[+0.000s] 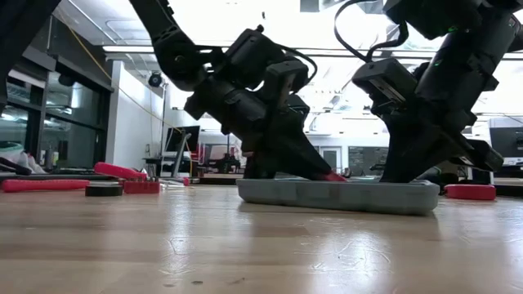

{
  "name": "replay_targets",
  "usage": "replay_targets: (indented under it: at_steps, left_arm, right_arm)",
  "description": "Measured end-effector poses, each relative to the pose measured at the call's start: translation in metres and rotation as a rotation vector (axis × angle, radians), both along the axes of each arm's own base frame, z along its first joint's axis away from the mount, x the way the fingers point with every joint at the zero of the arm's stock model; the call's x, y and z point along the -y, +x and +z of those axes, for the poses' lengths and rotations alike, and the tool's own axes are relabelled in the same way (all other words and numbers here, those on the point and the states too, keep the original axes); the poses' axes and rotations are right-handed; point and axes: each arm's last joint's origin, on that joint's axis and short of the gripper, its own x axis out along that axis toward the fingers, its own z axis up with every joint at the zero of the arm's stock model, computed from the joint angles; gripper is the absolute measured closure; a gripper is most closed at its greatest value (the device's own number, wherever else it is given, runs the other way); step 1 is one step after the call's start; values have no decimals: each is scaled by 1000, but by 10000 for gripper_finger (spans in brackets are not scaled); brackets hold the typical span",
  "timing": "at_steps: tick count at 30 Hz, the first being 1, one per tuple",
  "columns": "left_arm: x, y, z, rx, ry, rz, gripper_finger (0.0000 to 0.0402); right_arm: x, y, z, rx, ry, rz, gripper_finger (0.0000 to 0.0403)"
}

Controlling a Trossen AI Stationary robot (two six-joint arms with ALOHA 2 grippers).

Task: Prefit tool cases
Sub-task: Put the right orange multi-bit set into the gray tool case

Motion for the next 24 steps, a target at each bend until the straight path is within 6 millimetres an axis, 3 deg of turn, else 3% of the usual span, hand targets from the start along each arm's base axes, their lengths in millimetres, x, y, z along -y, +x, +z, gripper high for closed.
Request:
replay_targets:
  at_steps: [11,24]
  left_arm:
    - [6,2,-2,-33,-8,49,390]
    - [8,0,-5,-50,38,71,391]
  right_arm:
    - [-1,2,1,27,8,15,403]
    - [7,19,-3,134,14,26,403]
